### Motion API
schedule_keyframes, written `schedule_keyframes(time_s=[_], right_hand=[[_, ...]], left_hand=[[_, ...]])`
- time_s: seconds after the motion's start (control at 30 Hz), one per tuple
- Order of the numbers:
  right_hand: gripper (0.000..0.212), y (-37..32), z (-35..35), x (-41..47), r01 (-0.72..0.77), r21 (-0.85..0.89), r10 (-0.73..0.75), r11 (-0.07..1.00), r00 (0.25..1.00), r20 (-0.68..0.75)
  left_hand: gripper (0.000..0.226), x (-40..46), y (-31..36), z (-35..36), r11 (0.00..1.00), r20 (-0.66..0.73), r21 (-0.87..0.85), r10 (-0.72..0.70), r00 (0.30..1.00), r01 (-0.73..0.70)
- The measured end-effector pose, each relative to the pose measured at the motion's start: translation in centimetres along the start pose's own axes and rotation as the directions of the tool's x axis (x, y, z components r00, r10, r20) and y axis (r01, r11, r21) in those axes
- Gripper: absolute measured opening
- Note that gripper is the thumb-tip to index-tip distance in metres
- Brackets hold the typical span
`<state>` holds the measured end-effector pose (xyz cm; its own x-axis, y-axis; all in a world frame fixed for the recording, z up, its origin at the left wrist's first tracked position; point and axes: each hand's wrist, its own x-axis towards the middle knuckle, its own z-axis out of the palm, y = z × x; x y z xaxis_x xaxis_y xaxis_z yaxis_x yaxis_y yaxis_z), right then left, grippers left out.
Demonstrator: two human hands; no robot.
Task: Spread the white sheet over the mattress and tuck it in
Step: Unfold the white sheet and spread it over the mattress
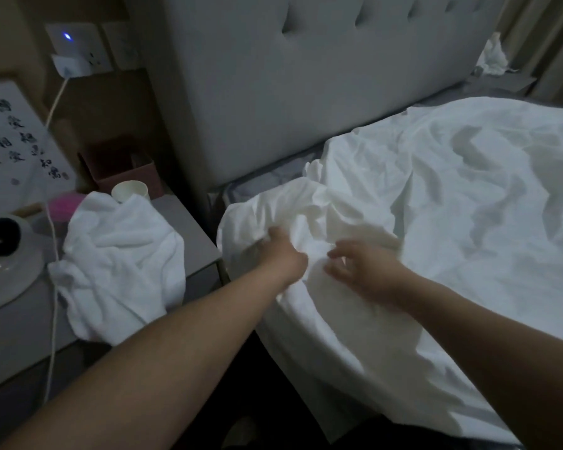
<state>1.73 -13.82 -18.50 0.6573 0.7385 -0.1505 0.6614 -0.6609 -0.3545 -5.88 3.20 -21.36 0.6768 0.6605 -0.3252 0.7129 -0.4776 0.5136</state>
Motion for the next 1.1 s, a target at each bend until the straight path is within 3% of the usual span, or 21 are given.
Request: schedule_keyframes(time_s=[0.1,0.23,0.33,0.43,0.47,0.53,0.63,0.73,0.83,0.9,1.0,1.1], right_hand=[[0.032,1.6,-1.9,-0.7,-0.012,0.068,0.027,0.998,0.974,-0.224],[0.035,6.2,-2.7,-2.8,-0.15,0.069,0.163,0.986,0.947,-0.278],[0.047,9.7,-2.8,-5.0,-0.35,0.079,0.357,0.934,0.888,-0.289],[0.062,11.9,-1.9,-6.5,-0.345,0.014,0.339,0.939,0.914,-0.222],[0.057,12.1,-1.9,-6.9,-0.342,0.052,0.345,0.938,0.912,-0.223],[0.047,12.8,-2.2,-7.4,-0.347,0.155,0.378,0.925,0.881,-0.286],[0.04,13.9,-2.9,-8.5,-0.342,0.219,0.403,0.914,0.827,-0.392],[0.034,16.2,-3.9,-11.2,-0.353,0.229,0.421,0.907,0.759,-0.497],[0.037,19.5,-5.1,-15.9,-0.436,0.215,0.48,0.874,0.704,-0.523],[0.042,21.7,-5.6,-19.6,-0.525,0.219,0.558,0.822,0.666,-0.495],[0.045,24.9,-5.4,-25.6,-0.672,0.171,0.664,0.72,0.597,-0.449],[0.053,28.1,-3.6,-30.5,-0.778,0.092,0.753,0.621,0.56,-0.346]], left_hand=[[0.048,1.4,-1.8,-1.2,0.994,-0.133,0.066,0.094,0.987,-0.085],[0.045,2.7,-3.7,-4.4,0.995,-0.298,0.091,0.076,0.952,-0.051],[0.05,3.4,-3.4,-5.1,0.998,-0.275,0.018,-0.052,0.96,0.059],[0.08,2.4,-0.9,-3.6,0.984,-0.217,-0.054,-0.175,0.96,0.167],[0.086,1.5,0.3,-2.8,0.99,-0.248,-0.043,-0.138,0.959,0.132],[0.088,-0.7,3.4,-0.6,0.995,-0.33,0.045,0.099,0.939,-0.089],[0.074,-5.4,8.7,2.6,0.835,-0.275,0.193,0.551,0.788,-0.516],[0.056,-10.3,13.3,5.8,0.595,0.023,0.199,0.791,0.611,-0.778],[0.06,-14.4,16.1,9.7,0.366,0.319,0.274,0.838,0.443,-0.889],[0.068,-16.2,16.7,12.2,0.222,0.418,0.353,0.831,0.366,-0.909],[0.067,-17.8,17.7,15.4,0.132,0.451,0.459,0.817,0.358,-0.879],[0.032,-19.1,19.0,16.8,0.11,0.416,0.494,0.841,0.346,-0.862]])
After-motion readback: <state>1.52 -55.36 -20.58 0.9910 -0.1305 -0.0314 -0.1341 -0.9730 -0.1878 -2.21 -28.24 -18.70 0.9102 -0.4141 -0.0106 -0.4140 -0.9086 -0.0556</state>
